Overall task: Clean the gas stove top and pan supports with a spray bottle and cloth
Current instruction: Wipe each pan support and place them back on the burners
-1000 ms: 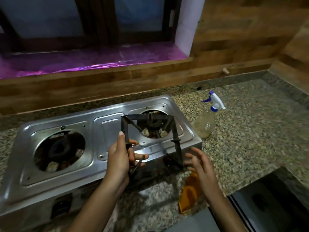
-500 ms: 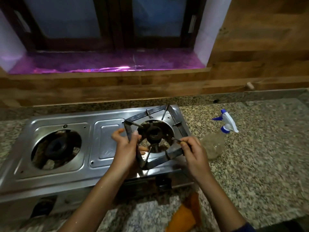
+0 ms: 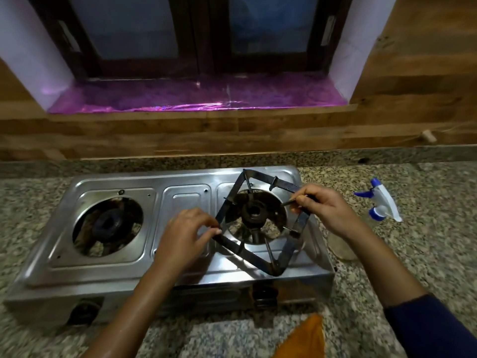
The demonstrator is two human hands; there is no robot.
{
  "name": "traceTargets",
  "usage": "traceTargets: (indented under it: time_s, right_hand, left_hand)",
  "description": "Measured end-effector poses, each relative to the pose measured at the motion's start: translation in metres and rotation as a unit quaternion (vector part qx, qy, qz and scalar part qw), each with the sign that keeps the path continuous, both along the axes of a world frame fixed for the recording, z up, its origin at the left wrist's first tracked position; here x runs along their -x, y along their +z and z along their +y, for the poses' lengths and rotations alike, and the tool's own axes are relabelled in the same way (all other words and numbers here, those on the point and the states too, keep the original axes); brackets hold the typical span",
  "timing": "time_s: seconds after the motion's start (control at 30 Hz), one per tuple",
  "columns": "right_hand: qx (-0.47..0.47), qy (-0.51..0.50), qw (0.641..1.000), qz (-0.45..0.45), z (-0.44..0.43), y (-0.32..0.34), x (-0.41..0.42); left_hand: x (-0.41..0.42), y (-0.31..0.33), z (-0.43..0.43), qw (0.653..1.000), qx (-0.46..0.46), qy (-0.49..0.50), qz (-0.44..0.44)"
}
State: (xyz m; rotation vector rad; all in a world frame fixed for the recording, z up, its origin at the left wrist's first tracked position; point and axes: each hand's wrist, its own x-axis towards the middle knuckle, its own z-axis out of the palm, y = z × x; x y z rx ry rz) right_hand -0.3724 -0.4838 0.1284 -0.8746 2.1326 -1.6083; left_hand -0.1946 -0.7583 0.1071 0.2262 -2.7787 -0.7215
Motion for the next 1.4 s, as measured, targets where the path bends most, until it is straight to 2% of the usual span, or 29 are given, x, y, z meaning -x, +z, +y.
traceTargets:
  time_s: [0.1,0.27,0.43,0.57,0.97,1.23,1.4]
  right_hand:
    - [-0.036,0.043,0.998,0.001,-0.006,0.000,0.013]
    - [-0.119,0.097,0.987,-0.049,-0.008,-0.008,0.043]
    - [-0.200,0.115,0.972,0.035,-0.022,-0.027,0.078]
    - [-0.215,0.112,0.969,0.041,-0.040,-0.029,0.090]
    - [-0.261,0.112,0.950,0.131,-0.060,-0.034,0.098]
    - [-0.238,0.018,0.967,0.091,-0.056,-0.039,0.092]
    - [-0.231,-0.024,0.965,0.121,-0.060,-0.039,0.086]
  left_hand:
    - [0.000,-0.009,0.010,0.998,0.054,-0.030,-0.017]
    - [0.000,-0.014,0.020,0.999,-0.015,-0.039,-0.015]
    - [0.008,-0.013,0.029,0.999,-0.041,-0.018,-0.024]
    - [0.014,-0.013,0.034,0.999,-0.033,-0.001,-0.027]
    - [0.022,-0.021,0.040,0.999,0.008,0.014,-0.048]
    - [0.018,-0.021,0.043,0.999,0.000,0.021,-0.039]
    - [0.017,-0.021,0.044,0.999,0.008,0.026,-0.035]
